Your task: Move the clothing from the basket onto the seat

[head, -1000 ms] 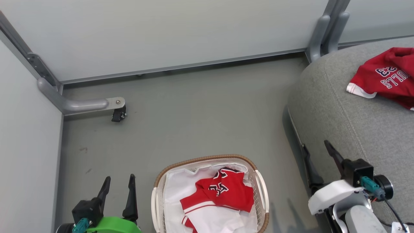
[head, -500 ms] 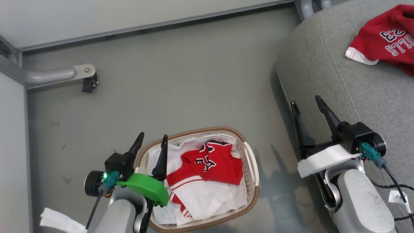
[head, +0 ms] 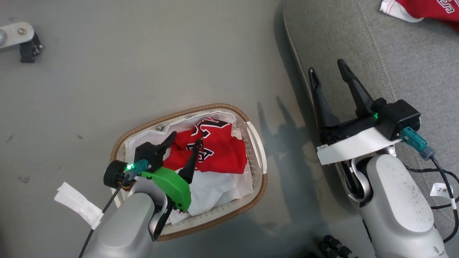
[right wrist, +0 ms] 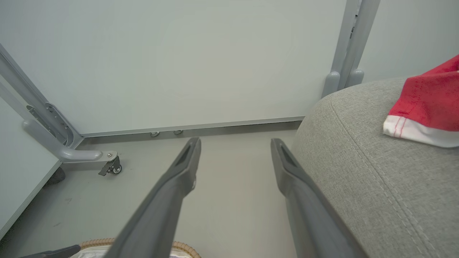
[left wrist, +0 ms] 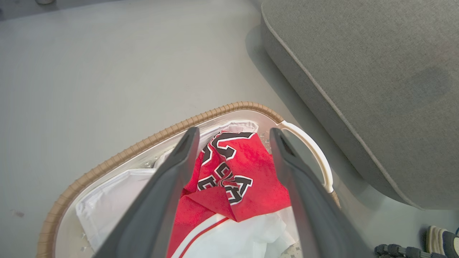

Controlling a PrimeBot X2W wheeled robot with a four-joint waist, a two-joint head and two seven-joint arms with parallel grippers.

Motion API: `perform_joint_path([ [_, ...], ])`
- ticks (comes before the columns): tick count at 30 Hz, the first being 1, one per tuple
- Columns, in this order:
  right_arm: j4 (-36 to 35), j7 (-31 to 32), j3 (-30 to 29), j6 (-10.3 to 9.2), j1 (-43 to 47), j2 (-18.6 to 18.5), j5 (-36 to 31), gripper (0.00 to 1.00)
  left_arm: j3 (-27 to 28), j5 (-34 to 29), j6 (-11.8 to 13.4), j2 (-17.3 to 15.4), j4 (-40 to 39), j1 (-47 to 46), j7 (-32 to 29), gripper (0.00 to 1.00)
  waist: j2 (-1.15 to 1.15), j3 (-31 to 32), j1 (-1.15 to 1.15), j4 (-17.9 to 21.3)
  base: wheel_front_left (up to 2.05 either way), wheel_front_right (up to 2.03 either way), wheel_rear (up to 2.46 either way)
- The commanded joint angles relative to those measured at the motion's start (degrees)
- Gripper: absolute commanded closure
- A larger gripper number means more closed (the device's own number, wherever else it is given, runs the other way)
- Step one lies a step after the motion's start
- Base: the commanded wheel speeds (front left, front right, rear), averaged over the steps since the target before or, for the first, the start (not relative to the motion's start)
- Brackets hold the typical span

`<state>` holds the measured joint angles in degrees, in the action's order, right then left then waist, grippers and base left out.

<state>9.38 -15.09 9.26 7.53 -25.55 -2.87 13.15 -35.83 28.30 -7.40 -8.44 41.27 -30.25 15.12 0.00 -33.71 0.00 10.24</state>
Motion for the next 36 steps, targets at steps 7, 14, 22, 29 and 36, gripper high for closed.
perform_joint_path([
  [7, -2.4, -0.1, 2.2, -0.07, -3.3, -0.1, 2.0, 0.00, -7.0, 6.6, -0.1, -4.1, 3.2, -6.2, 0.1, 0.00, 0.00, -10.9, 0.00, 6.5, 0.00, 0.00, 0.00],
  [14, -3.8, -0.1, 2.7, -0.08, -4.9, -0.1, 3.2, 0.00, -13.0, 12.0, -0.1, -5.8, 5.0, -10.4, 0.1, 0.00, 0.00, -14.9, 0.00, 7.7, 0.00, 0.00, 0.00],
  [22, -4.2, -0.1, 3.3, -0.08, -5.4, -0.1, 3.3, 0.00, -21.8, 19.4, -0.1, -6.4, 9.8, -13.2, 0.0, 0.00, 0.00, -16.8, 0.00, 8.6, 0.00, 0.00, 0.00],
  [29, -2.8, -0.1, 3.2, -0.08, -5.2, -0.1, 2.9, 0.00, -26.9, 24.9, -0.1, -7.5, 8.0, -14.5, 0.0, 1.00, 0.00, -15.7, 0.00, 7.5, 0.00, 0.00, 0.00],
  [36, -0.4, -0.1, 3.1, -0.08, -4.5, -0.1, 2.7, 0.00, -25.0, 24.2, -0.1, -8.0, 5.2, -10.9, 0.0, 1.00, 0.00, -10.5, 0.00, 6.0, 0.00, 0.00, 0.00],
])
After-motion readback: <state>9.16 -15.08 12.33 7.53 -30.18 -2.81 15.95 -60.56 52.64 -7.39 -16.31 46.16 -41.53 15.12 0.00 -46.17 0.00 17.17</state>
